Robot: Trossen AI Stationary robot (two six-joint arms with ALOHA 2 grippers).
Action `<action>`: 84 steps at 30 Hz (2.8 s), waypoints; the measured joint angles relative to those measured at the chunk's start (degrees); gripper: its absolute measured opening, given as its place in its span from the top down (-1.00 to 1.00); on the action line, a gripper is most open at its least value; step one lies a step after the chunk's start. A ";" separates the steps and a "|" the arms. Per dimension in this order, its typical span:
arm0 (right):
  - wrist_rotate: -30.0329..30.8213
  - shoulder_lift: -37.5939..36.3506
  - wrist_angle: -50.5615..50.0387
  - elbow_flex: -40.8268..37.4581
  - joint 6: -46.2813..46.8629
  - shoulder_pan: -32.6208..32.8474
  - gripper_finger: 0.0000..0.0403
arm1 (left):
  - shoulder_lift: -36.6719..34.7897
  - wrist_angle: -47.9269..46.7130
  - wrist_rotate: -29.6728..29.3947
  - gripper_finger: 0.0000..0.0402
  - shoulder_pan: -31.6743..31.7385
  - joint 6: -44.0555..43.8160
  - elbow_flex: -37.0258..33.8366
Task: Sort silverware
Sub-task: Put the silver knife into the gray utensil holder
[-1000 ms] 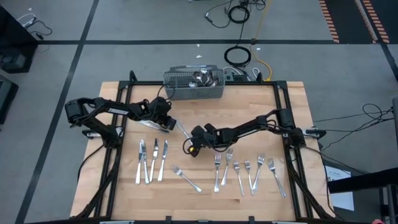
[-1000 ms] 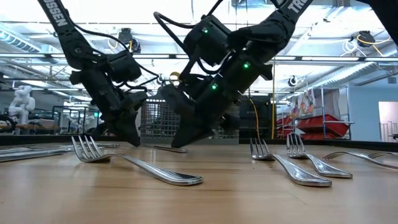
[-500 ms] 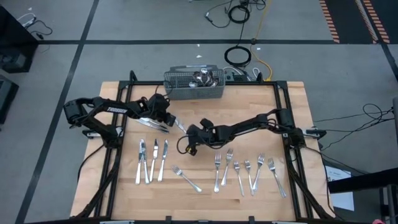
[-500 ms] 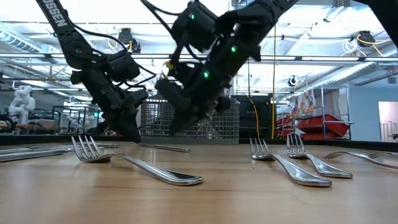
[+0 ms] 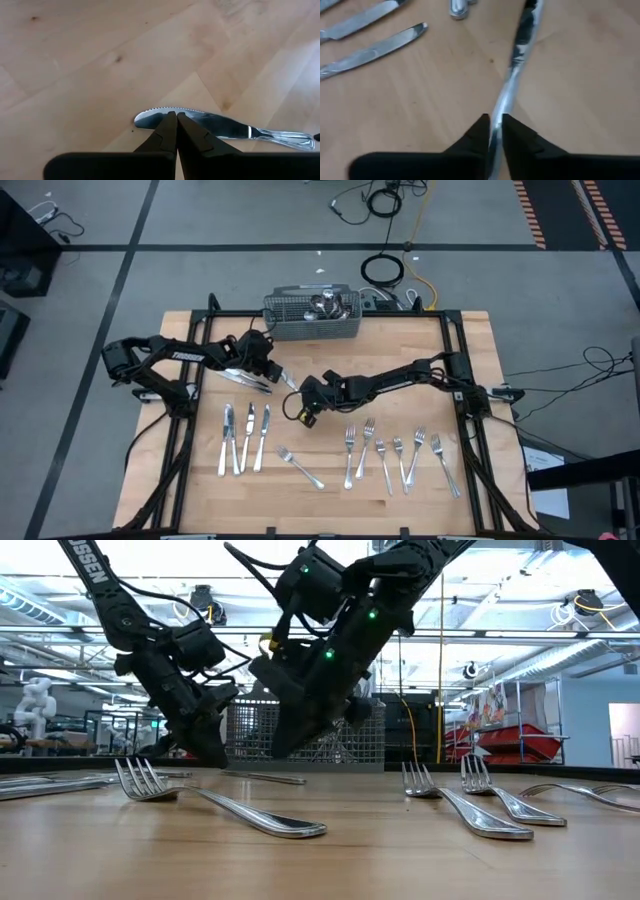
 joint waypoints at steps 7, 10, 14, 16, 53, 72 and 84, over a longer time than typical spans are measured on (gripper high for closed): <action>3.50 2.57 0.38 0.03 4.37 -0.17 0.20 | 0.06 -0.46 0.01 0.95 -0.12 0.93 0.01; 8.67 4.39 1.91 0.07 1.82 0.31 0.12 | 0.06 -0.34 0.02 0.95 -0.11 0.94 0.02; 12.55 7.71 6.68 0.24 -0.69 1.43 0.13 | 0.06 -0.38 0.04 0.95 -0.24 0.94 0.02; 13.09 9.45 7.41 0.32 0.76 1.79 0.16 | 0.06 -0.42 0.09 0.95 -0.25 0.94 0.02; 14.65 4.55 7.84 -0.42 3.09 -1.07 0.99 | -17.85 -0.35 2.68 0.95 5.09 -0.61 6.33; 3.96 -2.33 6.75 -0.11 -0.62 -9.01 0.80 | -24.57 -5.90 0.01 0.95 10.03 1.39 6.75; -1.10 0.72 7.23 0.03 10.78 -14.36 0.06 | -24.57 -7.10 1.11 0.95 10.01 1.44 6.75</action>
